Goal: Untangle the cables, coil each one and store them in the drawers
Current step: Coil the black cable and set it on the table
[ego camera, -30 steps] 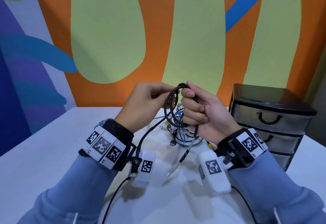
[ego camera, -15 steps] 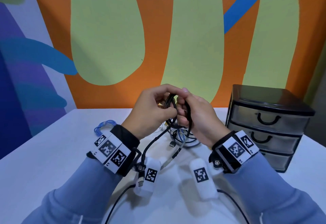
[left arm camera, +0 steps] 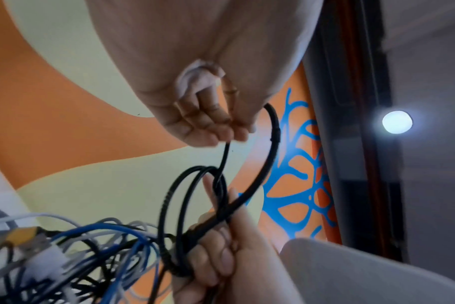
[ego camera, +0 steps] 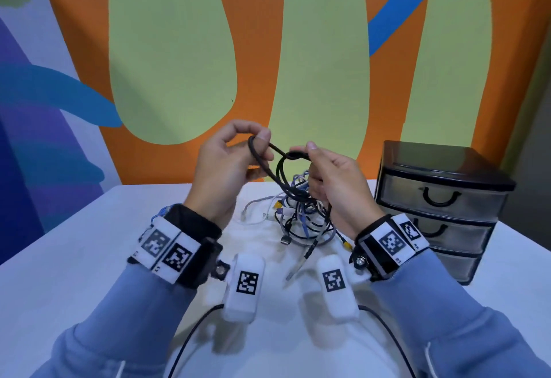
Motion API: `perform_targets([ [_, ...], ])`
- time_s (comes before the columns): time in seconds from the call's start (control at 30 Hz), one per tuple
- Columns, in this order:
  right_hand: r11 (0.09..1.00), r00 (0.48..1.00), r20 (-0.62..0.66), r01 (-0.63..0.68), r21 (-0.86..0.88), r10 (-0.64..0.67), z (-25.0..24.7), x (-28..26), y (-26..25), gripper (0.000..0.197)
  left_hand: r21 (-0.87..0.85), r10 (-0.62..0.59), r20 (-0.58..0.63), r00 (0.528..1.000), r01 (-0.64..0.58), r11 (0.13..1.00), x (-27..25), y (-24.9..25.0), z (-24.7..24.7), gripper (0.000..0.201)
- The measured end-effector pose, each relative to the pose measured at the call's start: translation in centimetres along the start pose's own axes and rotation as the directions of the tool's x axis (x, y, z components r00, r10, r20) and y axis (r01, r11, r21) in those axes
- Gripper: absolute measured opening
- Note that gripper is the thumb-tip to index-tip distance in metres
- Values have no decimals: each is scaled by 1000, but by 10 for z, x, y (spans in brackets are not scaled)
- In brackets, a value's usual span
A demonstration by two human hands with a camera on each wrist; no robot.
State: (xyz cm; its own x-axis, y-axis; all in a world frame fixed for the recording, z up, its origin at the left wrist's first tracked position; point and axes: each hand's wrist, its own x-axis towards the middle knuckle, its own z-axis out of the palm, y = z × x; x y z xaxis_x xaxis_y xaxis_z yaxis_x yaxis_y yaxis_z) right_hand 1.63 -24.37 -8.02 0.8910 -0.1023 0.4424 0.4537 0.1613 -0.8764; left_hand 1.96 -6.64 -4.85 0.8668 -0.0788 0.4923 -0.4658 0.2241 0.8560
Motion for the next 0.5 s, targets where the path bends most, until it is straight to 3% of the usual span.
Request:
perform_targets([
  [0.1,1000,1000,17,4,4,-4,-1,0,0,31,-167,-122,74,990,133,977,0,7,-6,5],
  [0.27,995,995,-72,67,-75,-72,-8,2,-2,31,-418,-309,182,934,358,835,-1,16,-10,33],
  [0.4,997,985,-157,72,-6,-72,-9,5,-3,31,-265,-279,173,945,317,910,0,17,-12,28],
  [0.5,969,988,-155,13,245,26,-10,7,-12,25,-40,-209,175,962,219,975,3,12,-16,27],
])
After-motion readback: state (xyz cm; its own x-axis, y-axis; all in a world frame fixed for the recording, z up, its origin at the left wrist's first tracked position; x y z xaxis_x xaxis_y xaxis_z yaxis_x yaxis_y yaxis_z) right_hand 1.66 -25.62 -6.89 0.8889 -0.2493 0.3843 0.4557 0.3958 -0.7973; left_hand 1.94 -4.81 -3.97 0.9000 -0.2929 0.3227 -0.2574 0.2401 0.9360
